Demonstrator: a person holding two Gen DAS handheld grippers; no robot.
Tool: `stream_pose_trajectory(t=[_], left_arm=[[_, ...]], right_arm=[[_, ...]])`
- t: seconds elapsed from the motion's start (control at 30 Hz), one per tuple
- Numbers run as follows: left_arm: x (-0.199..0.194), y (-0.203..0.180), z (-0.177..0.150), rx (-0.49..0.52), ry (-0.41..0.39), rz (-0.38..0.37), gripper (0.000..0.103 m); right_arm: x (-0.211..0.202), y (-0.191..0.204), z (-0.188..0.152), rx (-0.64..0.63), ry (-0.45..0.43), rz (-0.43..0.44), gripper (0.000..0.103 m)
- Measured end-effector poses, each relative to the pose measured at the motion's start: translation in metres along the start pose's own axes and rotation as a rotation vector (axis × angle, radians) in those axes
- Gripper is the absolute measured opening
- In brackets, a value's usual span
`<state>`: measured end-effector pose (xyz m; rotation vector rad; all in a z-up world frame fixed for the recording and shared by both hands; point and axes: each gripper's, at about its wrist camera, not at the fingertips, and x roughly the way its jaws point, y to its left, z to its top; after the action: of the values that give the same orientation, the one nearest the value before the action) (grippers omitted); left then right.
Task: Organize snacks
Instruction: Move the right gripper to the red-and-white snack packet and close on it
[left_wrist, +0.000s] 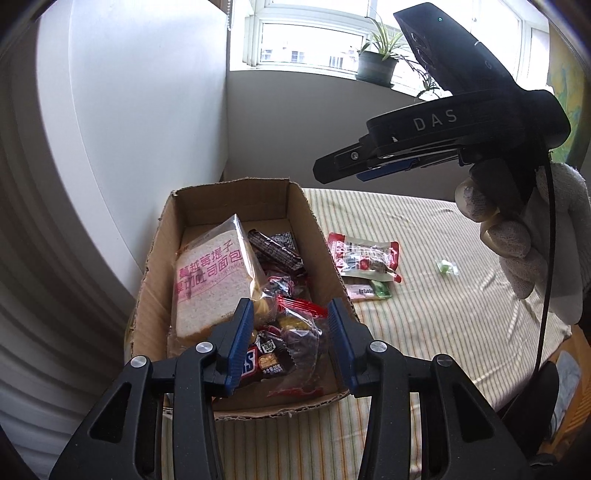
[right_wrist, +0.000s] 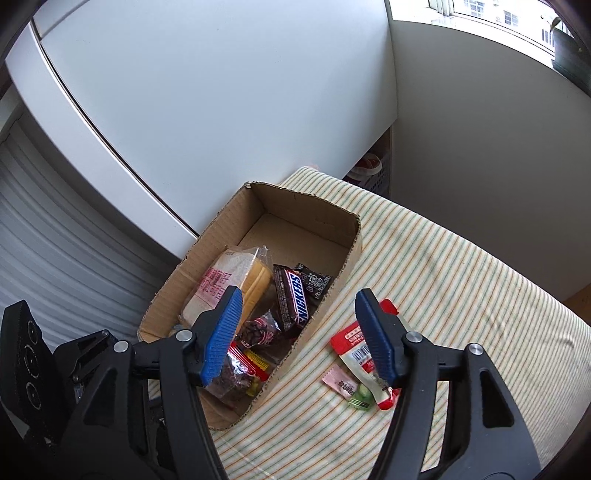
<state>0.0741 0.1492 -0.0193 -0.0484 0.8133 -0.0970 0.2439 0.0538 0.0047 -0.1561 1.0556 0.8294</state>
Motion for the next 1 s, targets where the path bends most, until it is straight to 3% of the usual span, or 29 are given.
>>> stream_pose_trajectory(t=[0.47,1.0], left_arm=[[0.002,-0.054,0.004,0.054,-0.005,-0.078,0.04],[0.054,-0.119,-0.001,0.086,0.113,-0.15,0.04]], right_arm=[[-0.047,-0.082,-0.042,0.091,-0.01,-0.055,0.066],[-0.047,-0.147,-0.095,0.186,0.031,-0.043,0.066]])
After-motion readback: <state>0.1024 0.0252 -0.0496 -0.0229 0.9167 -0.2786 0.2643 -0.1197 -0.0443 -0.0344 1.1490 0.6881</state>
